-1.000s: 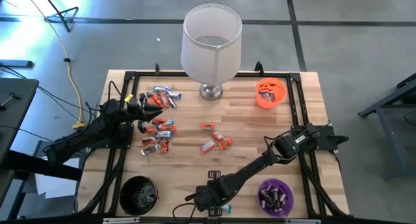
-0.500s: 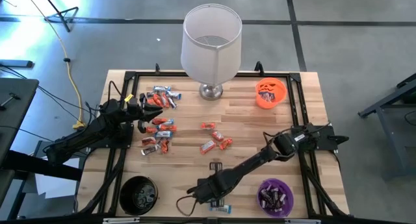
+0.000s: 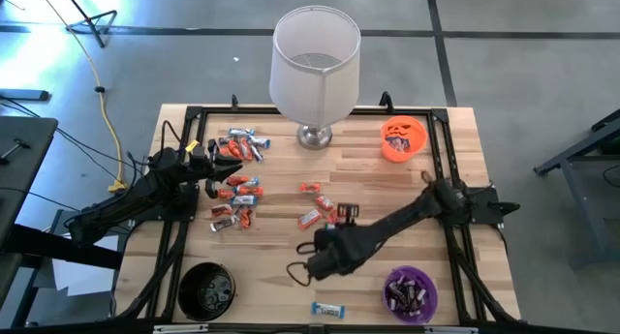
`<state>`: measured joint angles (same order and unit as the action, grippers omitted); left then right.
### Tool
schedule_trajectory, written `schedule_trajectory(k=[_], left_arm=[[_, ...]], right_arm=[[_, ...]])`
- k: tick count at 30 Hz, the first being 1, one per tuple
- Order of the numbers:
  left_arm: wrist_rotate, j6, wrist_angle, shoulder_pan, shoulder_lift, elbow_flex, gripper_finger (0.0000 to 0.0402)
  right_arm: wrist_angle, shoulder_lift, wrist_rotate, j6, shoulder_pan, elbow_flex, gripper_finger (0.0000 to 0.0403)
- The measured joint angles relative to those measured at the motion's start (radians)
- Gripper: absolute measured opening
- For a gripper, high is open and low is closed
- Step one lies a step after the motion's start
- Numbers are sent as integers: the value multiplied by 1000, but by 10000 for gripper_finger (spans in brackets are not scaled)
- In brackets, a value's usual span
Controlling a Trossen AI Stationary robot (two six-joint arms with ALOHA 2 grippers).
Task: Sort candy
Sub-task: Put the white chocolate bar into the orange bucket
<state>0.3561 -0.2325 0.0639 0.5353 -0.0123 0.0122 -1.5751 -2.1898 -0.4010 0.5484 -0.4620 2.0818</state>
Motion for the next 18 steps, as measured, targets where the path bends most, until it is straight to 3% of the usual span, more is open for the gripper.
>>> schedule_trajectory(k=[9,18], left_arm=[[0,0,0,0,0,0,65],[0,0,0,0,0,0,65]], right_arm=[[3,255,-21,-6,102,-204,20],[3,570,-68,-100,356,-587,20]])
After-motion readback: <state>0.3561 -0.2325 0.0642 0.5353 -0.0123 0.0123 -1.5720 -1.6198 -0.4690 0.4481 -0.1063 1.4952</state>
